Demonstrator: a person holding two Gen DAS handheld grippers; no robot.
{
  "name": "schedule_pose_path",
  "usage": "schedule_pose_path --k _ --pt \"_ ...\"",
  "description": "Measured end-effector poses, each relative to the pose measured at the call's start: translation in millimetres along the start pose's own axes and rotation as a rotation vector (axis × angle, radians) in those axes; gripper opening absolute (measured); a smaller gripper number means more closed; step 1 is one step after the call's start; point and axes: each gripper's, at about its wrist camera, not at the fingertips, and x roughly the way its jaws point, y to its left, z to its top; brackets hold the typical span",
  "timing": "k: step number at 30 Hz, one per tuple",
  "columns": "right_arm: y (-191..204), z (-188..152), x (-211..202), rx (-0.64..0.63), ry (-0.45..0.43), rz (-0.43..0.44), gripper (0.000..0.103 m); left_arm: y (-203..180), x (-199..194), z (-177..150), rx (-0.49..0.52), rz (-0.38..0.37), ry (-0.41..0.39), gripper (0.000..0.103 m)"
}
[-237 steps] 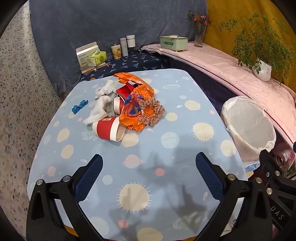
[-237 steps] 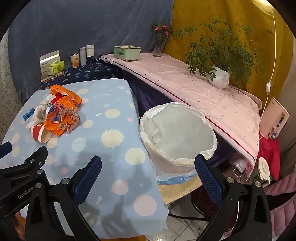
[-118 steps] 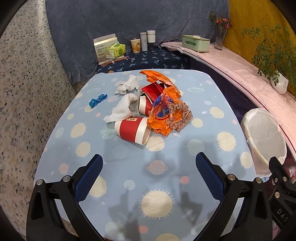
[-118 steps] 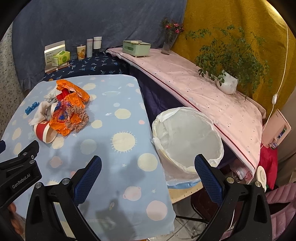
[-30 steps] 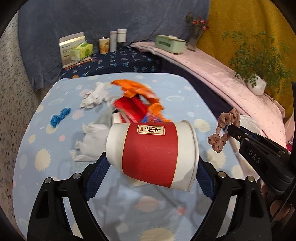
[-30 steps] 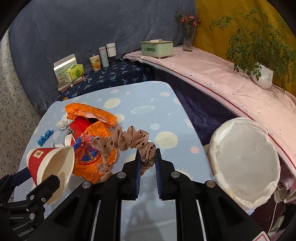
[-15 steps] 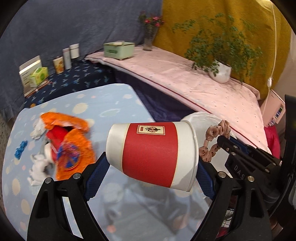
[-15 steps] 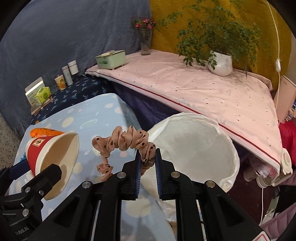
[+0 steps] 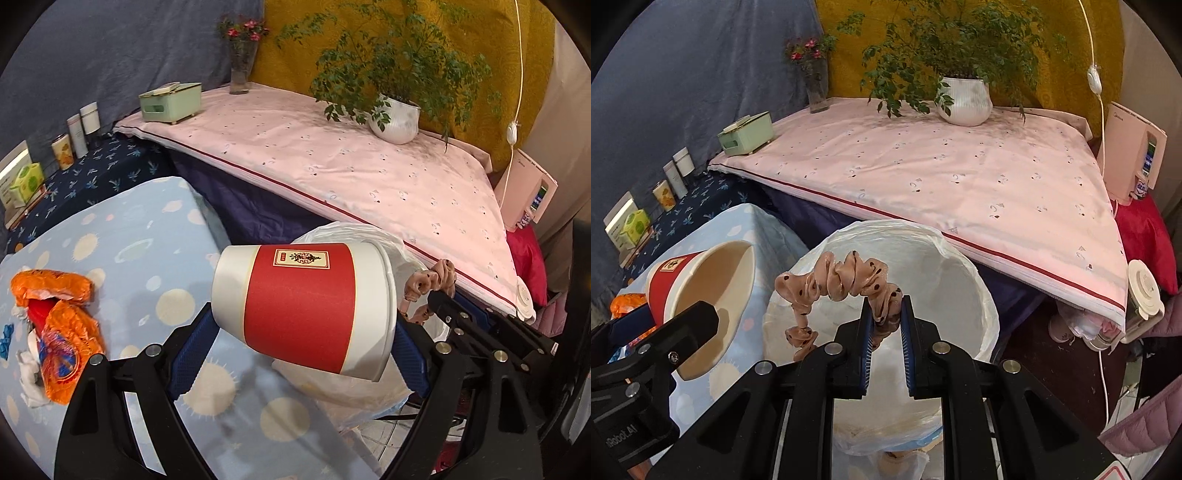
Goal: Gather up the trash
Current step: 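Carry scrunchie and cup over the white bin and open both grippers, then move both open grippers back to the trash pile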
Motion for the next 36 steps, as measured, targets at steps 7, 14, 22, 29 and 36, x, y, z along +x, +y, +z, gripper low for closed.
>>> schedule_pose_path --k 7,14,22,29,36 --pt "-14.3 3.6 4.8 0.053 -0.015 -0.028 0.043 -7.7 19.7 7.7 0.008 0.008 0.015 0.084" --pt "-10.6 4.7 -1.2 0.045 -0.028 -0.034 0.047 6.3 18.5 7.7 -0.026 0.027 0.012 0.088" --pt "12.0 1.5 -14.8 0.007 -0.040 -0.012 0.053 31.7 1.4 -0.3 -0.064 0.070 -0.012 0.088" --pt "47.5 -4.5 -29.4 -0.051 -0.048 0.025 0.057 69.4 -18.4 -12.3 -0.141 0.119 -0.029 0.089" --pt "92.8 -16.2 -39.0 -0.118 -0.041 0.081 0.058 114.8 -41.5 -29.0 -0.202 0.202 -0.047 0.089"
